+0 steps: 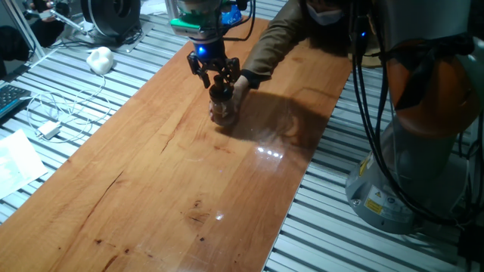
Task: Unscrew the lid from the jar
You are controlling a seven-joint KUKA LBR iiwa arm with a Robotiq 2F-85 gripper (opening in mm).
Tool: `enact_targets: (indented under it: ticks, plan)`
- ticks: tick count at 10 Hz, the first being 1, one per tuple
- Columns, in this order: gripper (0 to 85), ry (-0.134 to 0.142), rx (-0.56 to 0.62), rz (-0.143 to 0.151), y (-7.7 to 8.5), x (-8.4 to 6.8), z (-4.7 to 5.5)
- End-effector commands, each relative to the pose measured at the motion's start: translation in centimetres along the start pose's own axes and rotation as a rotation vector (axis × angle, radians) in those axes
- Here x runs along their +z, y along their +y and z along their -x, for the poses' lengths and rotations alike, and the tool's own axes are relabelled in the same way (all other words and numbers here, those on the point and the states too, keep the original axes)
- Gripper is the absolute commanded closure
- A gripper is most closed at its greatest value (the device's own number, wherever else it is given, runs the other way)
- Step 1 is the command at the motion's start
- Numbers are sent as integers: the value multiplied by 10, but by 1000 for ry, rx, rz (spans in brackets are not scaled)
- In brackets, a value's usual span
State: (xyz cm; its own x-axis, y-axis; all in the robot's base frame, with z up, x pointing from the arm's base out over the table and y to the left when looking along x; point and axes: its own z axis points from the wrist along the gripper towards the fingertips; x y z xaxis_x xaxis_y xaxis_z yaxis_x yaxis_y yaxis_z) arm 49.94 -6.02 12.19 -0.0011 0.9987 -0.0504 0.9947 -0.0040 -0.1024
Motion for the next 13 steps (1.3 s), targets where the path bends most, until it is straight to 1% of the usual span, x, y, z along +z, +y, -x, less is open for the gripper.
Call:
enact_targets:
  ticks: [1, 3, 4, 7, 9, 10, 12, 13]
  plan:
    - [0, -11, 5, -3, 0, 0, 0]
    - [0, -5, 7, 0, 0, 0, 0]
    - [0, 3, 13, 0, 0, 0, 0]
    - [0, 10, 16, -1, 0, 0, 0]
    - [0, 19, 26, -8, 0, 0, 0]
    - [0, 18, 26, -9, -2, -1, 0]
    - [0, 28, 30, -9, -5, -2, 0]
    - [0, 28, 31, -9, -6, -1, 0]
